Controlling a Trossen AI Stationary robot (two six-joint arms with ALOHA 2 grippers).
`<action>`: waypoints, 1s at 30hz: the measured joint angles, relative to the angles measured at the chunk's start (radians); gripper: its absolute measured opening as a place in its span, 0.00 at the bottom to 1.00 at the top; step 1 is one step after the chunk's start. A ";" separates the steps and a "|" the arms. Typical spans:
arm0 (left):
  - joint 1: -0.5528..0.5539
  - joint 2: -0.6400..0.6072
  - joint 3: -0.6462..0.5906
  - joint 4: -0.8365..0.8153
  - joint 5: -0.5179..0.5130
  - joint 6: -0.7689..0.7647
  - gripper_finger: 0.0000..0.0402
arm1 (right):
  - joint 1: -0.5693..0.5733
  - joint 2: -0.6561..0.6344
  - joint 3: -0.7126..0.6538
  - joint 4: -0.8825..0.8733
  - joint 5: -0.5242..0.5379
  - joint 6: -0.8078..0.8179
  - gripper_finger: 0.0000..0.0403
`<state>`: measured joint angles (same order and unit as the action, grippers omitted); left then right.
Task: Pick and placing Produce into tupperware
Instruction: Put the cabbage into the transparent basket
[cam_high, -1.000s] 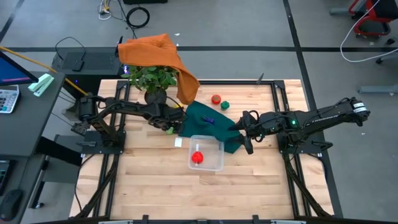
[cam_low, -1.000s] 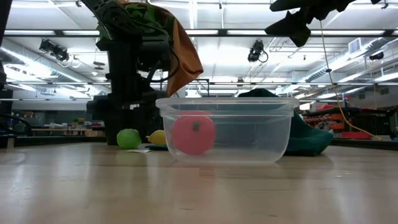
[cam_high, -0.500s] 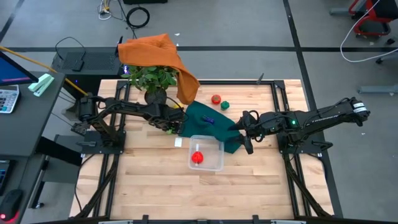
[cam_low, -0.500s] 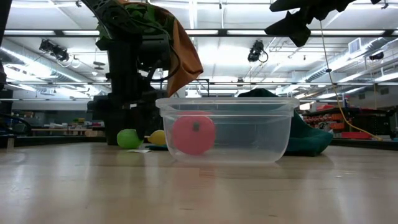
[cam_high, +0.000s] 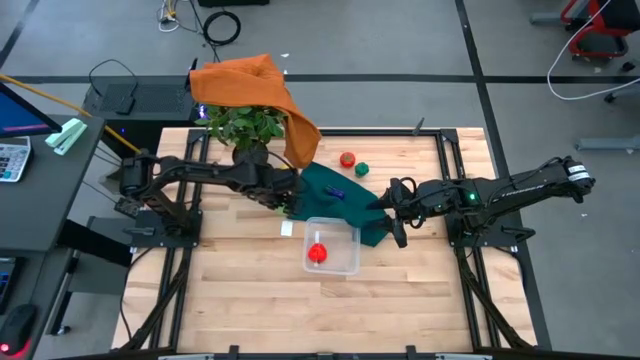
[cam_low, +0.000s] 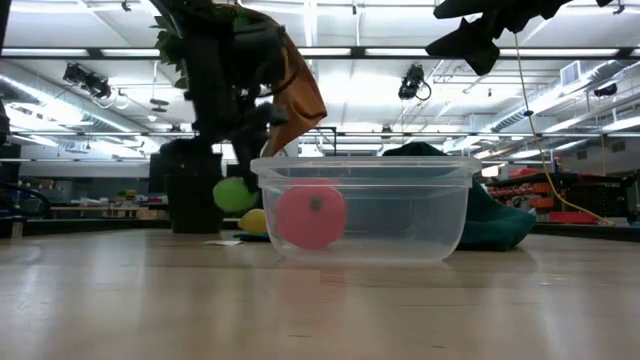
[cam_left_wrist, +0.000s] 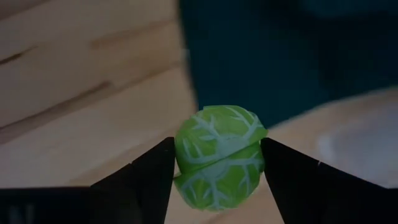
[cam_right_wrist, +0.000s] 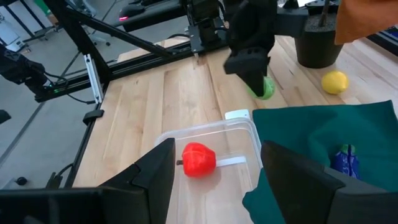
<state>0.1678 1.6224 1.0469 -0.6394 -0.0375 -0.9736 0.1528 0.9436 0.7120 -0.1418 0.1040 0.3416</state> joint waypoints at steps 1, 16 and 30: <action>-0.008 0.000 0.014 0.000 0.003 0.008 0.59 | 0.000 0.000 0.000 0.000 0.000 0.000 0.50; -0.118 -0.001 0.195 0.061 0.016 0.016 0.60 | 0.000 0.000 0.000 -0.003 0.000 0.000 0.50; -0.256 0.088 0.189 0.283 0.009 -0.033 0.59 | 0.000 0.000 0.000 -0.008 0.000 -0.001 0.50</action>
<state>-0.0886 1.7102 1.2358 -0.3559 -0.0287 -1.0065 0.1528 0.9440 0.7120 -0.1501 0.1040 0.3409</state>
